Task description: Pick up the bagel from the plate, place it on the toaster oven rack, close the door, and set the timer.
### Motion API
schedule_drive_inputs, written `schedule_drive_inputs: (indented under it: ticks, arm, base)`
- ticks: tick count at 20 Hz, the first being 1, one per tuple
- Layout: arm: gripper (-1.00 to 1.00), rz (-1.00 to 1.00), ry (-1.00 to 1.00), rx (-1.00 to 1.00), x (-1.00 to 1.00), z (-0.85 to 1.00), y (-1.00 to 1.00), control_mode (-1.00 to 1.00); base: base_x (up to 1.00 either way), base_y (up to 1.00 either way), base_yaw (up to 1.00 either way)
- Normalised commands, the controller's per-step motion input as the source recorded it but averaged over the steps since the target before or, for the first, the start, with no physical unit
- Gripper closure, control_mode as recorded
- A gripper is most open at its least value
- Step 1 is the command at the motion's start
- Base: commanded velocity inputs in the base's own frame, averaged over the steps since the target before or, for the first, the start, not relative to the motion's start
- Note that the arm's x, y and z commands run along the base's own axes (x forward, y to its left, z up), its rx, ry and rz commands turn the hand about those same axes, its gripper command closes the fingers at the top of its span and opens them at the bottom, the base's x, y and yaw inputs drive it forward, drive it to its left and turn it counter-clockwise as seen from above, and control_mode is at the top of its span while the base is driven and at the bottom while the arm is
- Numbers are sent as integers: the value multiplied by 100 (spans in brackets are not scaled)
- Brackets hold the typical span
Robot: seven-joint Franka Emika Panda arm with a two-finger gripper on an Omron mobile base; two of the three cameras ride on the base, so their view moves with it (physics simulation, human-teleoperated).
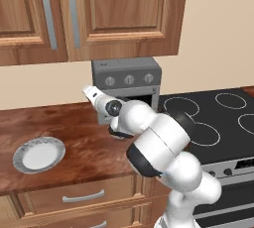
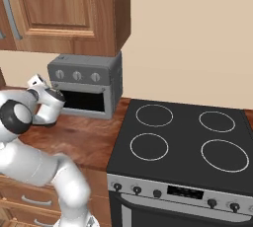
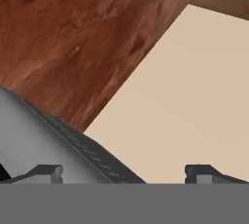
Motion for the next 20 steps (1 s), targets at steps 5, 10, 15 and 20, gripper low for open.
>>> schedule_drive_inputs:
  ticks: [5, 10, 15, 20]
  arm:
    - [-100, 7, 0, 0, -76, 92, 26, -100]
    - [-100, 1, 0, 0, -94, 100, 20, -100]
    - [-100, 0, 3, 0, -97, 100, 16, -100]
    - [-100, -2, 4, 2, -73, 100, 44, -100]
  base:
    - [0, 0, 0]
    - [0, 0, 0]
    - [0, 0, 0]
    - [0, 0, 0]
